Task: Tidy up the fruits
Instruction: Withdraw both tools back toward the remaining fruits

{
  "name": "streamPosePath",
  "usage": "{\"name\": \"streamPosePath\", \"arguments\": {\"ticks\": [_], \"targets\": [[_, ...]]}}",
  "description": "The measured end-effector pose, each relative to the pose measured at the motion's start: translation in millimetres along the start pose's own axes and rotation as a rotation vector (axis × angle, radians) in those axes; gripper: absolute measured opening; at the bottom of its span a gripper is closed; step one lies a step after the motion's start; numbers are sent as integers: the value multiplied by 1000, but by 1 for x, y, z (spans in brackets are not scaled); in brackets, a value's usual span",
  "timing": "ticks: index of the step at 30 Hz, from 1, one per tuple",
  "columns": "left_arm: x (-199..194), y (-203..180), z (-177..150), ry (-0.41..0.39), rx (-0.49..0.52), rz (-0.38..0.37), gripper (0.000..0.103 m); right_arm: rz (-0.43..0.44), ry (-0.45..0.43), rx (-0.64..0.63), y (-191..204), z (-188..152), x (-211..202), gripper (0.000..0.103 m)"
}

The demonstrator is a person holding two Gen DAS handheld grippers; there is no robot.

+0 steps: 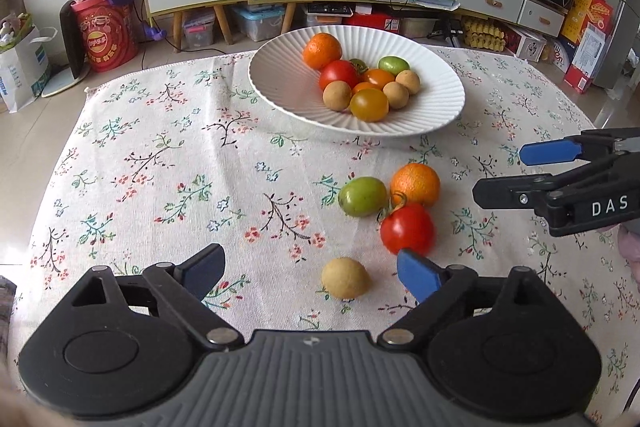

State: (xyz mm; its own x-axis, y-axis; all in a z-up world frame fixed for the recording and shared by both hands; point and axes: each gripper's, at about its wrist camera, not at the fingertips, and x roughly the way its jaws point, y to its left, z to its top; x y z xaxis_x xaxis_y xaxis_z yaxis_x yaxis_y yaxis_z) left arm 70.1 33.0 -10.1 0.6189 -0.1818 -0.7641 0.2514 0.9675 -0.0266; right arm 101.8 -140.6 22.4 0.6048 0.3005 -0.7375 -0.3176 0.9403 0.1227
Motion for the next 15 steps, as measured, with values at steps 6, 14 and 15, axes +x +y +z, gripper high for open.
{"name": "streamPosePath", "arguments": {"ticks": [6, 14, 15], "targets": [[4, 3, -15, 37, 13, 12, 92, -3, 15, -32, 7, -9, 0, 95], [8, 2, -27, 52, 24, 17, 93, -15, 46, -78, 16, -20, 8, 96], [8, 2, -27, 49, 23, 16, 93, -15, 50, -83, 17, -21, 9, 96]]}}
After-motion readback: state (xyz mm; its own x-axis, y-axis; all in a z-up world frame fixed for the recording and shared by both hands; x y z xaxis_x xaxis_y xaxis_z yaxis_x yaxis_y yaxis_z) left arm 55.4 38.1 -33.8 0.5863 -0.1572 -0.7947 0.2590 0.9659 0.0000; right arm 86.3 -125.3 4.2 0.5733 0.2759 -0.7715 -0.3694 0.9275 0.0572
